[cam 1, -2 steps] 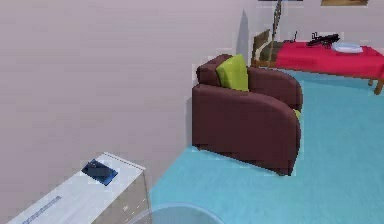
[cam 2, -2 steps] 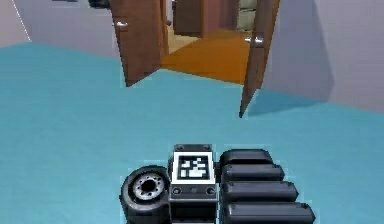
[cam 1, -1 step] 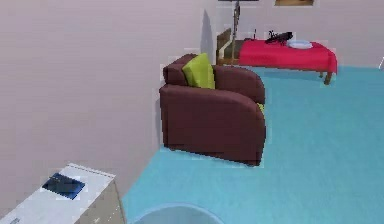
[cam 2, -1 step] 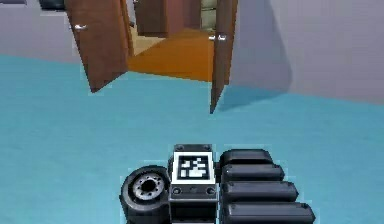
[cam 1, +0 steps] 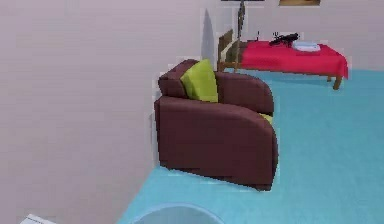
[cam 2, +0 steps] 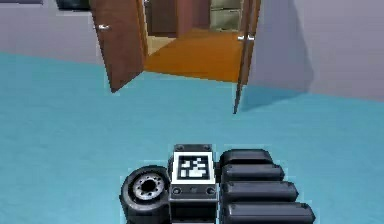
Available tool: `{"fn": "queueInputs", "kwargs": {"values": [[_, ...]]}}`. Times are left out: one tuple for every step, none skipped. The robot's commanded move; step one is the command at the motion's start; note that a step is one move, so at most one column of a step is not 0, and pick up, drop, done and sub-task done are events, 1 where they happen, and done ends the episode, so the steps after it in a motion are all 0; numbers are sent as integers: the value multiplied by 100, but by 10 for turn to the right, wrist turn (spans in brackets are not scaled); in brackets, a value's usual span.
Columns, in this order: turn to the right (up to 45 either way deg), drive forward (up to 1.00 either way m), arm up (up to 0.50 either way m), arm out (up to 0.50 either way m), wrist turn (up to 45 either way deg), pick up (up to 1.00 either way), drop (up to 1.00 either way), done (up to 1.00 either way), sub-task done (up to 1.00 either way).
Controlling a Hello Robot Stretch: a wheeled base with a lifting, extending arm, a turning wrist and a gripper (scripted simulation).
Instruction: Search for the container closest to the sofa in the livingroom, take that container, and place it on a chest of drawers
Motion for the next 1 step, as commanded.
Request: {"fn": "queueInputs", "kwargs": {"values": [[450,0,0,0,0,0,0,0,0]]}}
